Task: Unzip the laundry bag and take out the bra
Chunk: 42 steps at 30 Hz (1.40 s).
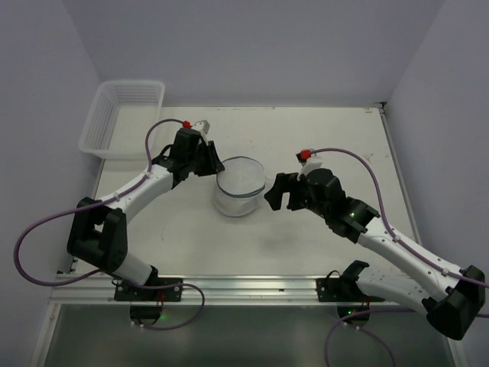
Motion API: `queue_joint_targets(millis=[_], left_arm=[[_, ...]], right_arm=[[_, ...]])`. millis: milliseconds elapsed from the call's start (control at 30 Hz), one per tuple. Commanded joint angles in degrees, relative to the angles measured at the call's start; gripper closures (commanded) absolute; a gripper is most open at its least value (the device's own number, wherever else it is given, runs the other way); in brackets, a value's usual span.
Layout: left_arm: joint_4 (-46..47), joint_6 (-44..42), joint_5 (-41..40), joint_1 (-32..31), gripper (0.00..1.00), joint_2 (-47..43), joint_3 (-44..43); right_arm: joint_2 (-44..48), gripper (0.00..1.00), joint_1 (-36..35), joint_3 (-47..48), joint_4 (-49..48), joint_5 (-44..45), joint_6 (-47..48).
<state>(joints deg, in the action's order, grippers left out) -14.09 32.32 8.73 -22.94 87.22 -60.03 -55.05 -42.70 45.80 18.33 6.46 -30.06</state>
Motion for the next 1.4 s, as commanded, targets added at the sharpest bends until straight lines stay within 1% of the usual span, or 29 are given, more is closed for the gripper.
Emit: queue_joint_targets(millis=[0,67,100,133,167,567,700,900,1000,1100,1133,1167,1200,1233,1267,1333,1367], left_arm=[[4.59,-1.11,1.64,0.26,0.76,-1.17,-0.35],[4.68,-1.73,0.33,0.35,0.86,-1.87,-0.09],[4.68,-2.08,-0.03,0.35,0.95,-2.49,0.0],[4.68,-2.26,-0.12,0.26,0.99,-2.75,0.0],[4.77,-2.34,-0.03,0.35,1.0,-2.93,0.0],[3.37,-4.1,0.67,-0.17,1.0,-8.46,-3.34],[3.19,-4.45,2.25,-0.53,0.95,-9.96,-4.22],[2.75,-2.97,4.62,-2.19,0.91,-11.02,-5.71],[3.62,-0.69,5.85,-4.56,0.9,-10.23,-5.63],[5.38,2.12,6.3,-7.73,0.85,-8.47,-5.54],[6.26,2.66,6.38,-9.65,0.83,-7.86,-5.8],[7.83,3.01,6.21,-10.8,0.77,-6.55,-6.06],[8.46,3.19,6.12,-11.86,0.74,-5.67,-6.5],[8.72,3.19,5.08,-14.39,0.71,-4.7,-7.98],[9.16,3.19,4.72,-15.55,0.66,-2.69,-8.69],[9.34,2.93,3.75,-18.96,0.59,-0.4,-10.45],[9.34,2.84,3.57,-20.03,0.53,1.79,-12.11]], right_arm=[[-0.23,0.06,0.07,-0.1,-1.98,-0.22,-0.87],[-0.5,0.06,0.07,-0.01,-2.24,-0.31,-0.87],[-0.67,0.06,0.16,0.08,-2.24,-0.31,-0.79],[-1.02,0.06,0.16,0.25,-2.24,-0.22,-0.7],[-1.11,0.06,0.07,0.43,-2.24,-0.31,-0.7],[-1.38,0.06,0.07,2.27,-2.42,0.92,0.18],[0.11,0.06,0.07,2.01,-2.33,2.5,-0.17],[2.84,0.06,0.07,1.22,-2.33,6.1,-1.92],[5.91,0.05,0.07,0.26,-2.42,9.35,-4.03],[9.95,0.04,0.16,-1.15,-2.86,12.26,-5.35],[12.13,0.04,0.07,-1.41,-2.95,12.96,-5.7],[13.11,0.03,0.07,-2.03,-2.86,13.75,-5.79],[14.17,0.02,0.07,-2.29,-2.86,14.97,-5.97],[15.22,0.01,0.07,-2.64,-2.77,15.6,-6.23],[17.23,0.01,0.16,-3.52,-2.86,16.21,-6.5],[19.26,0.01,0.07,-4.49,-2.6,18.32,-7.63],[20.93,0.01,0.07,-5.36,-2.25,19.11,-8.16]])
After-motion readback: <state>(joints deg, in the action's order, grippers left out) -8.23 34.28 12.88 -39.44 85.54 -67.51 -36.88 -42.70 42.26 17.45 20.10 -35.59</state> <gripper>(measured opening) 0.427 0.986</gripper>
